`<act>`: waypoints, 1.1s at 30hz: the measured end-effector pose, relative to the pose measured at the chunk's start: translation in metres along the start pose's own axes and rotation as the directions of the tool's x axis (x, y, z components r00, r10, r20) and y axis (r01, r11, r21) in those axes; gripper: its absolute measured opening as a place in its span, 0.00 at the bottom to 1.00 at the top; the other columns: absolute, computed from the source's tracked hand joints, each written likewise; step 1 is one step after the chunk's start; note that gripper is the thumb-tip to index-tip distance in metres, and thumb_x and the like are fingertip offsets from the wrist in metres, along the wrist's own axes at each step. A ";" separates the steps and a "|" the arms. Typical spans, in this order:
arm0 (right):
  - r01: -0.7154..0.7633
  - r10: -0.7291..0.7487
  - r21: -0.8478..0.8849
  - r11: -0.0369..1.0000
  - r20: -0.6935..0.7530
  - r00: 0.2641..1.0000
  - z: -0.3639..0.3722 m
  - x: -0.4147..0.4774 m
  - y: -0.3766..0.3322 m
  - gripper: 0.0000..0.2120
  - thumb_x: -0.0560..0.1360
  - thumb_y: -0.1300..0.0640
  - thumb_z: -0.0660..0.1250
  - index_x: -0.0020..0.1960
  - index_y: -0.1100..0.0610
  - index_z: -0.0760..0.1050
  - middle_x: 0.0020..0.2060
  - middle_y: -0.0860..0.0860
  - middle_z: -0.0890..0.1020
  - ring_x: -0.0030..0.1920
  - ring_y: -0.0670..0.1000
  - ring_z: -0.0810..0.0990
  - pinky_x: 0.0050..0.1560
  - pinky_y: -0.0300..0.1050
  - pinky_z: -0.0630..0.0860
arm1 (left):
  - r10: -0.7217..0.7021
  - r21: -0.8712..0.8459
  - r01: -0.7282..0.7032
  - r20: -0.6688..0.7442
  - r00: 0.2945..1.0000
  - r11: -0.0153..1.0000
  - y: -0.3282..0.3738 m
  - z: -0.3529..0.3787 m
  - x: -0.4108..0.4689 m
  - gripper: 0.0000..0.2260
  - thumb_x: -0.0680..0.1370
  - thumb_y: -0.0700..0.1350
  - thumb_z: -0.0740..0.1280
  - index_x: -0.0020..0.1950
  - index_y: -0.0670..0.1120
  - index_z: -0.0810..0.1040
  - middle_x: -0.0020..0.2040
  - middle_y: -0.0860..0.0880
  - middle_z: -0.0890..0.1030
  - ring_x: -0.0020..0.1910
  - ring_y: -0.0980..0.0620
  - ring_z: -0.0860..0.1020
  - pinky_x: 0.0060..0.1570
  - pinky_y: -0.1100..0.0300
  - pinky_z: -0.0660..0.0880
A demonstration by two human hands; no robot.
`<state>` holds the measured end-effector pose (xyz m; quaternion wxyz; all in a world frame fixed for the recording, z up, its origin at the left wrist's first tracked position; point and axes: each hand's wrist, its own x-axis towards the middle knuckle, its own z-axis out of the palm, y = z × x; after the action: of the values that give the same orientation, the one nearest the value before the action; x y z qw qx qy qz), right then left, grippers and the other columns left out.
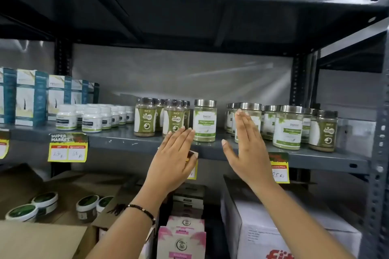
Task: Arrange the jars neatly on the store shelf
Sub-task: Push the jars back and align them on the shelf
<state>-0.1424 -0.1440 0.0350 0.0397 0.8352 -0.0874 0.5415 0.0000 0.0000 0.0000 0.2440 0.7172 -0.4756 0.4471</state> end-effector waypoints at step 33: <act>-0.465 0.364 0.320 0.825 0.329 0.872 0.029 0.102 -0.024 0.29 0.71 0.47 0.71 0.65 0.53 0.63 0.54 0.53 0.76 0.46 0.53 0.75 0.44 0.46 0.69 | -0.058 -0.145 0.046 -0.080 0.995 0.988 0.001 0.015 -0.003 0.17 0.77 0.51 0.58 0.61 0.45 0.75 0.57 0.49 0.78 0.59 0.50 0.71 0.64 0.56 0.58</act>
<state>-0.0713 -0.1359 0.1161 -0.2579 0.8487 -0.1631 0.4320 0.0045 -0.0108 -0.0103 0.3261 0.6905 -0.4768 0.4353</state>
